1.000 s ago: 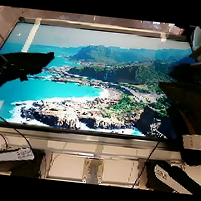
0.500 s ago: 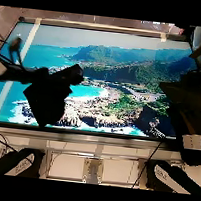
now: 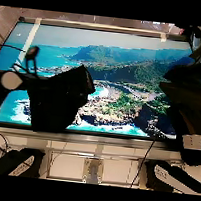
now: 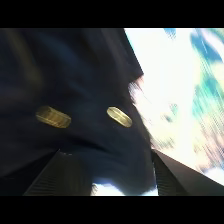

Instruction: Fold the clothes and pants, and hang the long-sleeved shirts on hangers.

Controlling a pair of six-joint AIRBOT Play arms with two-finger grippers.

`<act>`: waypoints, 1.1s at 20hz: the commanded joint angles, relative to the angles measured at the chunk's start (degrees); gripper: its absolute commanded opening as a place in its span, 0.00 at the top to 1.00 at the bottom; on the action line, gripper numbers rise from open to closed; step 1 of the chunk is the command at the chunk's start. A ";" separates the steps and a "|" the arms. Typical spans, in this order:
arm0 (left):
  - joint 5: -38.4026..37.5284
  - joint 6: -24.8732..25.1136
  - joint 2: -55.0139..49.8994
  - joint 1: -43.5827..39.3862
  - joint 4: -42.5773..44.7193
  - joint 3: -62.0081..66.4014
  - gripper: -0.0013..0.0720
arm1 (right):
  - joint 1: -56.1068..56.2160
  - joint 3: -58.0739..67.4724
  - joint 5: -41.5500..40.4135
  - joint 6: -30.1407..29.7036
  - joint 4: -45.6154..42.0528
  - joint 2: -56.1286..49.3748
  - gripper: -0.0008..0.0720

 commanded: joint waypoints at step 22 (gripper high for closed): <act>-9.07 -3.43 11.72 31.26 1.27 -30.75 0.09 | 32.28 -7.48 -21.31 -7.74 45.75 -41.62 0.28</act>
